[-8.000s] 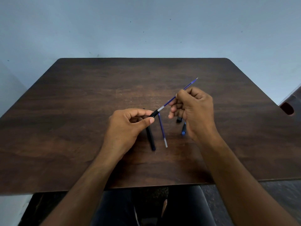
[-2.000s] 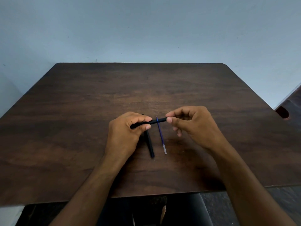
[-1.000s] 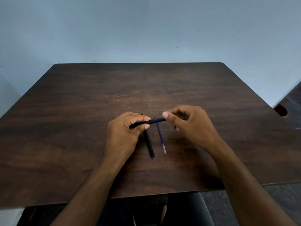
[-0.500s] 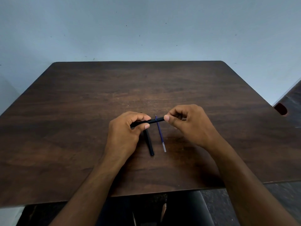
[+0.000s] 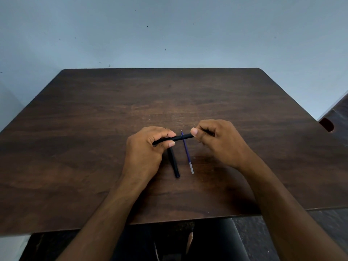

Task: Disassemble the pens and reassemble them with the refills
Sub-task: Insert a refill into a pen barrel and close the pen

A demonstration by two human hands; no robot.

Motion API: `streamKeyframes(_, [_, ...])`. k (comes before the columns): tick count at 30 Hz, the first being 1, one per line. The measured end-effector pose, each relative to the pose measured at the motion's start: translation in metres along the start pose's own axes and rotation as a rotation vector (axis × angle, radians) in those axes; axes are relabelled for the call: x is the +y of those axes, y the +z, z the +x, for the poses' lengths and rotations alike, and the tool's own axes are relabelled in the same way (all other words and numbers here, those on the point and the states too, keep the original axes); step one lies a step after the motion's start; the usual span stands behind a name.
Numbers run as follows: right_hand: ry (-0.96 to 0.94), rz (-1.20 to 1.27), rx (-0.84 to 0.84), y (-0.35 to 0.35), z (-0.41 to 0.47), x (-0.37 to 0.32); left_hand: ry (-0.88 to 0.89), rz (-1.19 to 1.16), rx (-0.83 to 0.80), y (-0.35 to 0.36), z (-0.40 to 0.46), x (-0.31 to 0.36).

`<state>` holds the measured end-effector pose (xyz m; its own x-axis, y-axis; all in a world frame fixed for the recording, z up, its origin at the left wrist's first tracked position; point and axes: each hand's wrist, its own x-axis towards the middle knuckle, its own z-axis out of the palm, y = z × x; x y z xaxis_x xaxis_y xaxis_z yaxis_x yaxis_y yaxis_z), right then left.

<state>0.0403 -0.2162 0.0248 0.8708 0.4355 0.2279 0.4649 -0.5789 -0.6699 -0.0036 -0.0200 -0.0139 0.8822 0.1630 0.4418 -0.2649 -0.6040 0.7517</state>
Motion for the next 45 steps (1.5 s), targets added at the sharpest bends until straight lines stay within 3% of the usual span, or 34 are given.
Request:
streamKeyframes(6, [0.068,0.031,0.078,0.0,0.0,0.006,-0.01,-0.022,0.032,0.0,0.0,0.001])
streamKeyframes(12, [0.254,0.144,0.378,-0.026,0.0,0.029,-0.039,-0.028,0.037,0.001,-0.002,0.001])
streamKeyframes(15, [0.37,0.199,0.432,-0.03,-0.003,0.041,-0.017,-0.005,0.034,0.003,-0.002,0.002])
streamKeyframes(33, [0.714,-0.212,0.015,0.01,0.042,0.034,0.0,0.08,-0.029,0.002,-0.001,0.001])
streamKeyframes(36, [0.677,0.029,0.144,0.003,0.033,0.035,-0.001,0.078,-0.026,0.002,-0.001,0.002])
streamKeyframes(41, [0.576,0.787,0.316,-0.004,0.006,0.034,0.0,0.067,-0.014,0.001,-0.002,0.002])
streamKeyframes(45, [0.479,1.028,0.35,-0.003,-0.012,0.032,0.001,0.055,-0.009,0.001,-0.002,0.001])
